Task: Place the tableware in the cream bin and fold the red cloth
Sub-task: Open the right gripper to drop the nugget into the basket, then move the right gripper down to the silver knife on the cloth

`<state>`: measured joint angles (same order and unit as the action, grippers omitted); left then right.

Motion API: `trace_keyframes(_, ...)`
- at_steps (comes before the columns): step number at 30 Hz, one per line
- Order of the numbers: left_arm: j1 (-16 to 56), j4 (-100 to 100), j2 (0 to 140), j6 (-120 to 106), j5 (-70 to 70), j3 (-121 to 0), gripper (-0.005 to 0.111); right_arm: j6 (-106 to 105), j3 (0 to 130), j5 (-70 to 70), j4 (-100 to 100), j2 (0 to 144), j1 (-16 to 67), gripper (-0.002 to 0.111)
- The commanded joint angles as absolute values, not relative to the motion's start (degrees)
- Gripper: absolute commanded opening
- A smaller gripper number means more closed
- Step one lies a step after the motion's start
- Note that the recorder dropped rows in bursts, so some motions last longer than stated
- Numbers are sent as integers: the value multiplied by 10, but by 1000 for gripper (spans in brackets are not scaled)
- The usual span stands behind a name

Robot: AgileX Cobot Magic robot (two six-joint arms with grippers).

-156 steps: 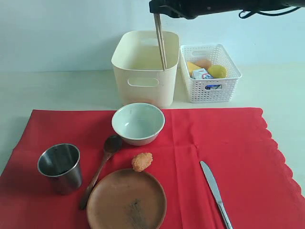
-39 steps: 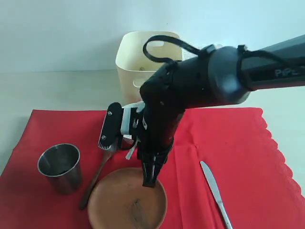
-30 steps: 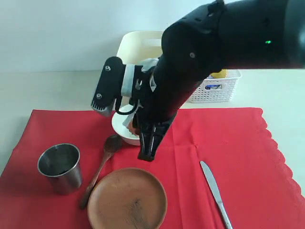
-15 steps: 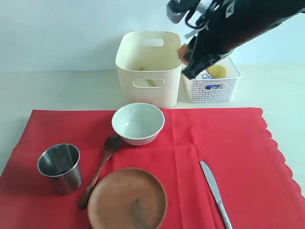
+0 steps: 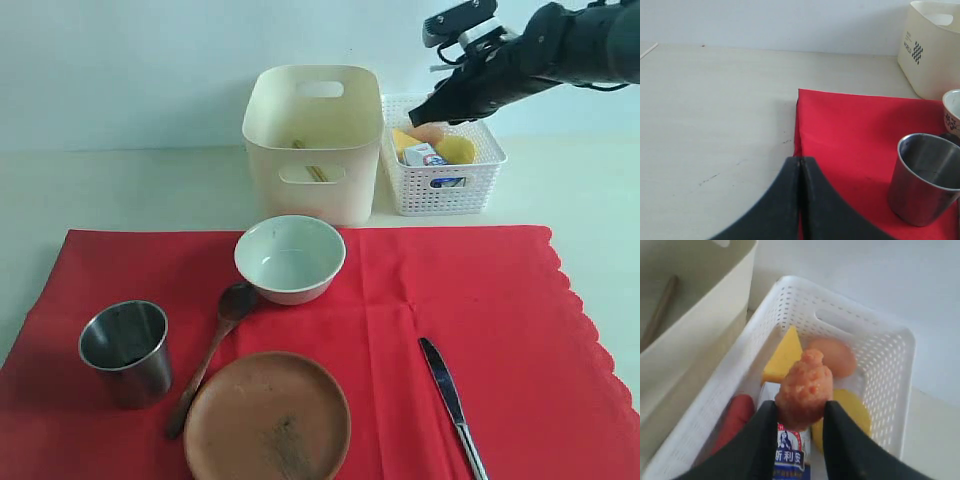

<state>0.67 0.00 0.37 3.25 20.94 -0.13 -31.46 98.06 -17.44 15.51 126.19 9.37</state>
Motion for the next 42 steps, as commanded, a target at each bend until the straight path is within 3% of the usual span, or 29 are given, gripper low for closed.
trace_keyframes(1,6,-4,0,35,203,0,0,-310,1043,-200,163,1309,90,1)
trace_keyframes(11,6,-4,0,35,203,0,0,-252,1069,-264,166,1326,69,45)
trace_keyframes(18,6,-4,0,35,203,0,0,-239,1069,-339,166,1277,66,70)
trace_keyframes(29,6,-4,0,35,203,0,0,-222,1030,-419,168,1179,66,71)
trace_keyframes(42,6,-4,0,35,203,0,0,-223,813,-364,167,984,66,68)
